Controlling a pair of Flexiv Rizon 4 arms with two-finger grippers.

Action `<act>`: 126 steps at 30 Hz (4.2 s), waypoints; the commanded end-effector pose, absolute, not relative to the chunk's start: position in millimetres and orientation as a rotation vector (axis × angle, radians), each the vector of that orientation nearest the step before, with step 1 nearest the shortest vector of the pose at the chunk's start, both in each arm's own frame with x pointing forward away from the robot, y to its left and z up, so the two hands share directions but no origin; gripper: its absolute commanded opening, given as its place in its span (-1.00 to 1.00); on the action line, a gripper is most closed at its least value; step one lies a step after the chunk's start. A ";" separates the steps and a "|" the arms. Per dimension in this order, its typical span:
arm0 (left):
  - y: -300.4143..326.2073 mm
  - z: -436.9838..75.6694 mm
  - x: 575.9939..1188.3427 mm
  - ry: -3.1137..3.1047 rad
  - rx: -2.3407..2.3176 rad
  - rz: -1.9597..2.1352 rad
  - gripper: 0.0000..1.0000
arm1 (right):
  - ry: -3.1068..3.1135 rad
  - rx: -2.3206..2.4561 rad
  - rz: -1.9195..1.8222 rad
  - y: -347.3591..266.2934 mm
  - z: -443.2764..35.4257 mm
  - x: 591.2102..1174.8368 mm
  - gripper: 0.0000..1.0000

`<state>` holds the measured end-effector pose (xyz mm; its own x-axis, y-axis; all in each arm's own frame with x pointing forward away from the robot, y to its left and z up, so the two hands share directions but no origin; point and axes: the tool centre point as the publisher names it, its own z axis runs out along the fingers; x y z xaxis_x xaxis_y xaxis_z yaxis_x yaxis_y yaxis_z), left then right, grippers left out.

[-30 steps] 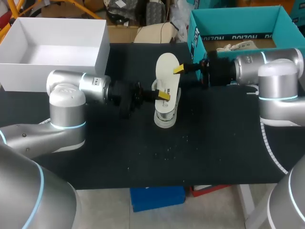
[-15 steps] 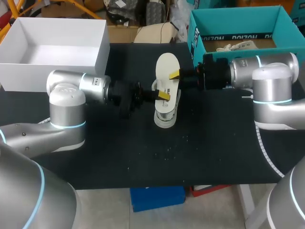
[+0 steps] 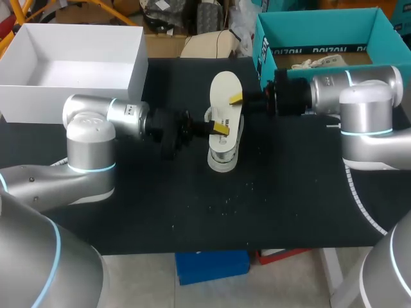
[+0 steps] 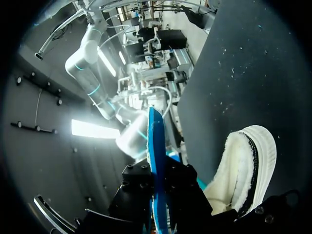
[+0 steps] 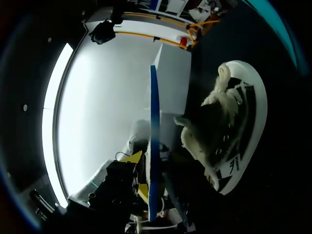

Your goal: Take the shoe out of the shoebox, open the shoe tongue, remove and reinsert the insole, then place the shoe into the shoebox

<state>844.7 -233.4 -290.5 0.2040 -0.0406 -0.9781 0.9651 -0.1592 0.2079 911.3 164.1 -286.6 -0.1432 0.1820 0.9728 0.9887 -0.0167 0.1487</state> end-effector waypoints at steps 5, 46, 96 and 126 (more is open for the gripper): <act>-234.0 -290.9 843.7 0.956 1.401 -1.173 -1.00 | -1.446 -1.291 -1.244 163.6 -286.8 913.1 -1.00; -220.6 -202.9 802.1 1.970 2.083 0.511 1.00 | -1.444 -1.290 -1.241 163.9 -287.8 912.3 -1.00; -220.5 -203.3 817.7 1.976 2.182 0.234 1.00 | -1.444 -1.290 -1.241 163.9 -287.8 912.3 -1.00; -225.6 -184.0 963.0 1.917 2.123 0.233 1.00 | -1.444 -1.290 -1.241 163.9 -287.8 912.3 -1.00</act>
